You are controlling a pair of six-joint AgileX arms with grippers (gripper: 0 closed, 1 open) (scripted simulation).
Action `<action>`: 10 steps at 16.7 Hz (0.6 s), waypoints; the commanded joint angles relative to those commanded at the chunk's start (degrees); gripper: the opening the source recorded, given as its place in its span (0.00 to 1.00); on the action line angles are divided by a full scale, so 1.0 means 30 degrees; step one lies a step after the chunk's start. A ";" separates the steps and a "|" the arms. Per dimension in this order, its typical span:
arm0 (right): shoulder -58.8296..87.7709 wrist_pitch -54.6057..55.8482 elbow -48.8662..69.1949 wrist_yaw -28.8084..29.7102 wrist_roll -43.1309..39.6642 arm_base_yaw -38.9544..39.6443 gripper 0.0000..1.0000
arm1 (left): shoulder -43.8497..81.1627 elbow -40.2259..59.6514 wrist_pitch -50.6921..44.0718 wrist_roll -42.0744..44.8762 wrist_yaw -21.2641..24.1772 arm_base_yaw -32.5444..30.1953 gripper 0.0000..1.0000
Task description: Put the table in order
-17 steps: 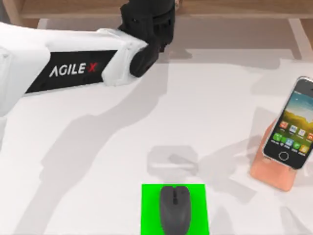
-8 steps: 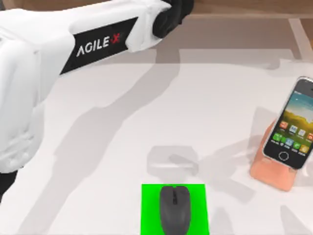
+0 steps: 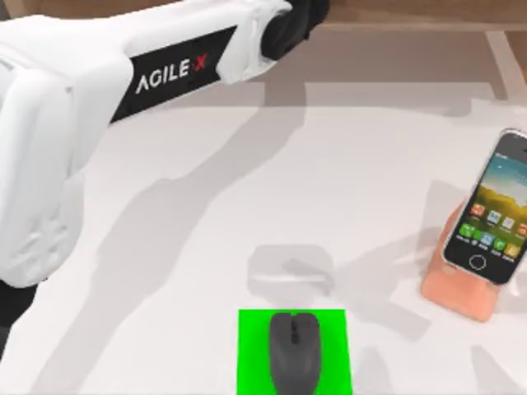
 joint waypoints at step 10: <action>0.0000 0.0000 0.0000 0.0000 0.0000 0.0000 1.00 | 0.0598 0.1215 0.0224 0.1683 -0.0411 -0.0845 0.00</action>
